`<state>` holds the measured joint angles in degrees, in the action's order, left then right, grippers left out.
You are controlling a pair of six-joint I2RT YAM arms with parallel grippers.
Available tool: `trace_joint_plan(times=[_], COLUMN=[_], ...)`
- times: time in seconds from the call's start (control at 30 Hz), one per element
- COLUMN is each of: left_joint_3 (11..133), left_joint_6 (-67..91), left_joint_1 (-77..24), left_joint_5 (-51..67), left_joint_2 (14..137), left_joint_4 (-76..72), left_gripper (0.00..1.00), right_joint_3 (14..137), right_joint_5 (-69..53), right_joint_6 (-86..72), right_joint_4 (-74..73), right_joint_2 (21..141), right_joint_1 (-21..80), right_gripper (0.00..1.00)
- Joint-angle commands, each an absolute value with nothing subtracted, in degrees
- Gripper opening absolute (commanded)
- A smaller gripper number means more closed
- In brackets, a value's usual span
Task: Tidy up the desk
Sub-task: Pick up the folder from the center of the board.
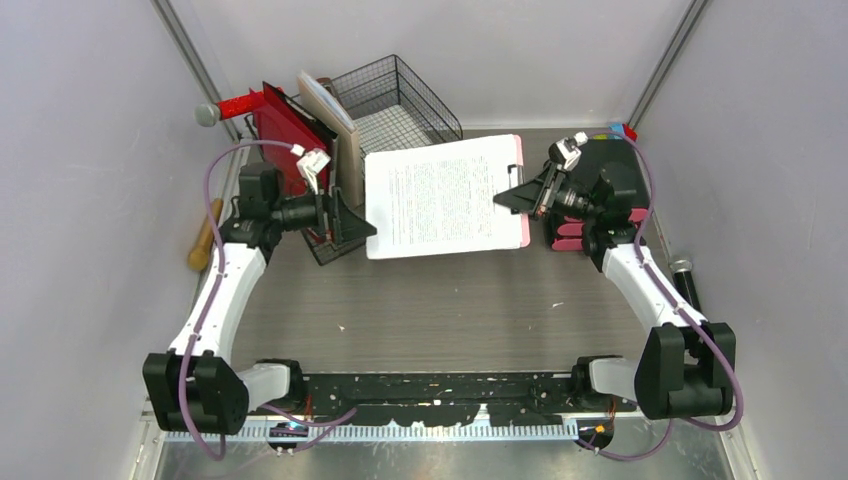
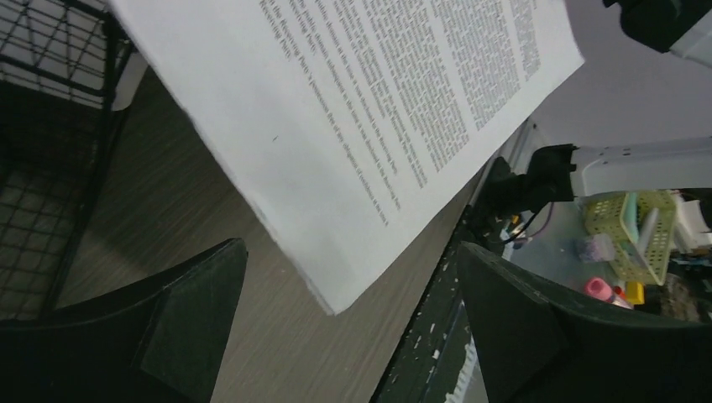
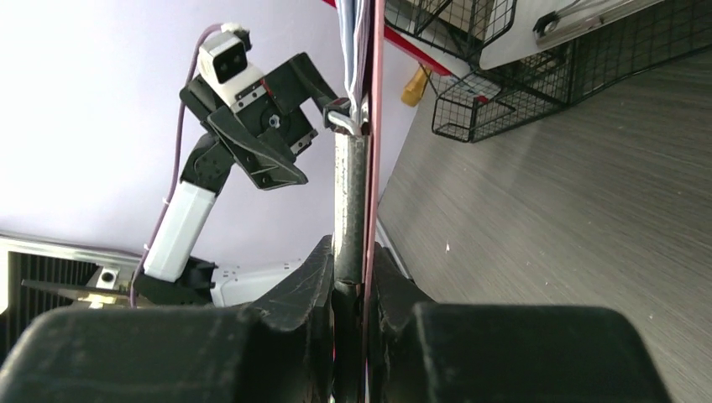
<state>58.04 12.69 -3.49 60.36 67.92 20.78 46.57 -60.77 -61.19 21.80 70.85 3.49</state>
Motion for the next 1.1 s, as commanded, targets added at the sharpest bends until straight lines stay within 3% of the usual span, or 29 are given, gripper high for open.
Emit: trace_joint_plan(times=[0.0, 0.3, 0.47, 0.7, 1.07], left_joint_3=[62.1, 62.0, 61.7, 62.4, 70.7], left_joint_6=[2.8, -3.6, -1.8, 1.3, 4.5], left_joint_1=[-0.5, 7.4, 12.3, 12.2, 12.3], left_joint_5=[52.2, 20.0, 15.3, 8.8, 3.5], left_joint_2=[63.4, 58.9, 64.5, 74.0, 91.0], left_joint_4=[30.5, 31.6, 24.4, 10.6, 0.6], left_gripper=[1.00, 1.00, 0.96, 0.92, 0.84], right_joint_3=[46.8, 47.2, 47.0, 47.0, 47.4], right_joint_5=[-61.3, -61.8, -61.5, -61.3, -61.2], right_joint_6=[-64.5, -64.8, -63.4, -61.8, -60.2], right_joint_4=[27.4, 27.1, 26.0, 24.4, 21.9], right_joint_2=[67.5, 66.9, 65.9, 65.7, 66.0], right_joint_1=[1.9, 0.8, 0.8, 0.8, 0.8], right_gripper=[0.00, 0.00, 0.00, 0.00, 0.00])
